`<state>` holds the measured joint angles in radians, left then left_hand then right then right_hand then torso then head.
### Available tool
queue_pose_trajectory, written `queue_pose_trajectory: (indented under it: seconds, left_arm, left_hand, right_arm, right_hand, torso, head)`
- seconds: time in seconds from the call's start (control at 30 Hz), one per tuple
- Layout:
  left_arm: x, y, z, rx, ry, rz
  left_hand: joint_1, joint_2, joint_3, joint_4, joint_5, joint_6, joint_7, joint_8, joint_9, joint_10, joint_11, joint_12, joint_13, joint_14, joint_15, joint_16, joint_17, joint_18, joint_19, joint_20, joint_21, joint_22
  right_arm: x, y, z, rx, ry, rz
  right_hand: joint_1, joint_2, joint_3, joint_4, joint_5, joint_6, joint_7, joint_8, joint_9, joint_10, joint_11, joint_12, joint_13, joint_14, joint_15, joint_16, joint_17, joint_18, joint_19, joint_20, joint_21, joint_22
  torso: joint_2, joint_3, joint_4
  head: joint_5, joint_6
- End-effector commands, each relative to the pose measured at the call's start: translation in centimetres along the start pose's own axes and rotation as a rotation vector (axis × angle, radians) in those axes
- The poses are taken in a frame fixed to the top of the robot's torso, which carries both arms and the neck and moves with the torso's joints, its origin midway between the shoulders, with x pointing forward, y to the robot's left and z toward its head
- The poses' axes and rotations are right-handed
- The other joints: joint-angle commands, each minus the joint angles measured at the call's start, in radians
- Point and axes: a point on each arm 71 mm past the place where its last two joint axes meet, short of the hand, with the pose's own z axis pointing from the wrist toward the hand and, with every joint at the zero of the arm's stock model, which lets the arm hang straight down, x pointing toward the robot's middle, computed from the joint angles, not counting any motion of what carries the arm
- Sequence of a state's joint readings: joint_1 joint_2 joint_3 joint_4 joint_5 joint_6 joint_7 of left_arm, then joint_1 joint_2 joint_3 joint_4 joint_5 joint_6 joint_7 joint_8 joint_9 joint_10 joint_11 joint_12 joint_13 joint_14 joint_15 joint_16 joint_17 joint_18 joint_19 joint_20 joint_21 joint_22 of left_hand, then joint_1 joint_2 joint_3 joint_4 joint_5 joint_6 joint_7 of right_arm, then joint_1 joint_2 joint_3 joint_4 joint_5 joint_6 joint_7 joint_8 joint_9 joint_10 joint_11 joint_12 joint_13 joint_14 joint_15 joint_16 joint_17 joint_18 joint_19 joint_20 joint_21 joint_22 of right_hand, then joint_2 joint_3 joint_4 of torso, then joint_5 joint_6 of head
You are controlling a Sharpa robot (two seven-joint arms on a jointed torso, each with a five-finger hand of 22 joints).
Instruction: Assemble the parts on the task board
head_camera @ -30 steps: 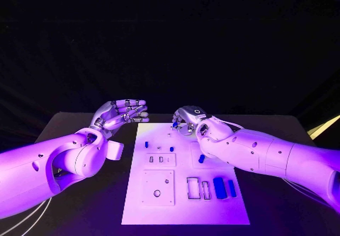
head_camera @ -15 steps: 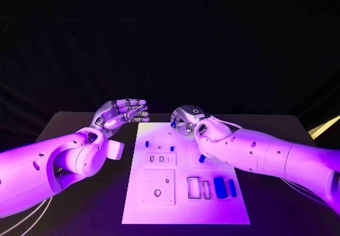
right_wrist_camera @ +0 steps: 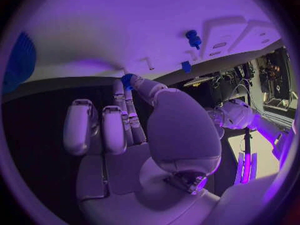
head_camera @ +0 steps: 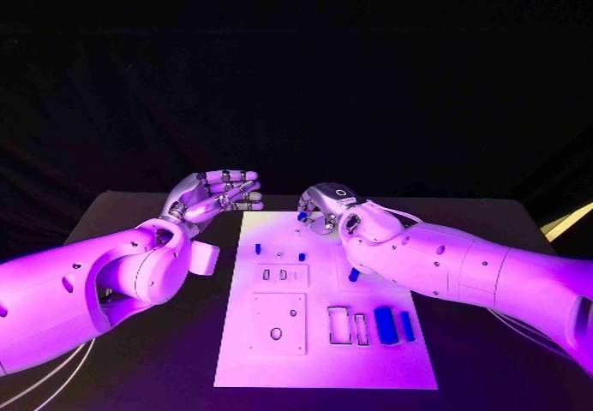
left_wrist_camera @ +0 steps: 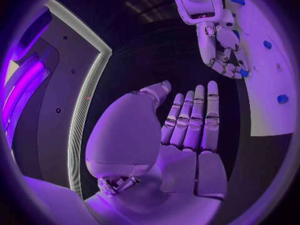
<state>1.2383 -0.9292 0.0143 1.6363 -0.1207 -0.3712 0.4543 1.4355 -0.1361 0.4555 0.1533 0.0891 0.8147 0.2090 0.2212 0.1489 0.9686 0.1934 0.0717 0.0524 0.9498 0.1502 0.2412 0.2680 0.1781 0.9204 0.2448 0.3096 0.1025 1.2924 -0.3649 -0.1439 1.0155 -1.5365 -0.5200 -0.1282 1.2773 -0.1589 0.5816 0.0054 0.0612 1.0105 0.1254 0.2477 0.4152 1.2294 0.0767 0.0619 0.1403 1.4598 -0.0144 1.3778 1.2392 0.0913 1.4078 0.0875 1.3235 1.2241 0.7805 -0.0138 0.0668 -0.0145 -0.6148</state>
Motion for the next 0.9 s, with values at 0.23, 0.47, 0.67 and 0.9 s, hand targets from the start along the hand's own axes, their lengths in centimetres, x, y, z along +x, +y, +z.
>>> queue_pose_trajectory:
  seconds: [0.23, 0.47, 0.67, 0.9]
  left_arm:
    - [0.17, -0.19, 0.11, 0.006, 0.006, -0.003]
    - [0.17, -0.22, 0.12, 0.006, 0.006, -0.003]
    - [0.14, -0.24, 0.13, 0.006, 0.005, -0.002]
    - [0.01, -0.26, 0.10, 0.006, 0.002, 0.000]
  left_hand:
    - [-0.001, -0.020, 0.011, 0.001, -0.003, -0.007, 0.044, 0.008, 0.015, -0.005, 0.006, -0.008, 0.015, -0.011, -0.001, -0.012, 0.017, 0.002, 0.014, -0.005, 0.016, 0.015]
    - [-0.002, -0.019, 0.012, -0.001, -0.003, -0.008, 0.044, 0.008, 0.015, -0.007, 0.007, -0.008, 0.015, -0.012, 0.000, -0.013, 0.019, 0.002, 0.013, -0.005, 0.017, 0.016]
    - [-0.002, -0.019, 0.012, -0.001, -0.003, -0.008, 0.044, 0.008, 0.015, -0.007, 0.007, -0.008, 0.015, -0.012, 0.000, -0.013, 0.019, 0.002, 0.013, -0.005, 0.017, 0.016]
    - [-0.002, -0.019, 0.012, -0.001, -0.003, -0.008, 0.044, 0.008, 0.015, -0.007, 0.007, -0.008, 0.015, -0.012, 0.000, -0.013, 0.019, 0.002, 0.013, -0.005, 0.017, 0.016]
  right_arm:
    - [0.12, -0.28, 0.11, 0.009, 0.014, -0.008]
    - [0.14, -0.31, 0.21, 0.007, 0.013, -0.008]
    - [0.15, -0.22, 0.26, 0.002, 0.009, -0.002]
    - [-0.05, -0.50, -0.04, 0.004, -0.008, 0.002]
  right_hand:
    - [-0.035, 0.013, 0.060, 0.003, 0.009, 0.005, 0.000, 0.041, 0.047, 0.011, -0.010, 0.000, 0.007, 0.052, 0.002, 0.015, 0.015, -0.020, 0.006, 0.002, 0.013, 0.013]
    - [-0.055, -0.009, 0.061, 0.013, 0.009, -0.021, 0.013, 0.026, 0.048, -0.033, 0.003, -0.002, -0.001, 0.046, 0.013, 0.006, -0.004, -0.014, -0.012, 0.011, -0.011, -0.017]
    - [-0.067, -0.040, 0.047, 0.021, 0.008, -0.063, 0.030, -0.008, 0.041, -0.097, 0.020, -0.001, -0.014, 0.032, 0.027, -0.020, -0.047, -0.002, -0.042, 0.025, -0.058, -0.072]
    - [-0.052, -0.064, -0.001, 0.024, 0.009, -0.130, 0.036, -0.071, 0.020, -0.189, 0.031, 0.001, -0.035, 0.010, 0.035, -0.075, -0.131, 0.021, -0.094, 0.035, -0.158, -0.182]
  torso:
    - [0.001, 0.0001, -0.0004]
    - [0.001, 0.0001, -0.0014]
    - [0.001, 0.0001, -0.0011]
    - [0.000, 0.0005, -0.0038]
  head:
    - [0.001, -0.003]
    - [0.003, -0.003]
    - [0.004, -0.005]
    - [0.007, -0.005]
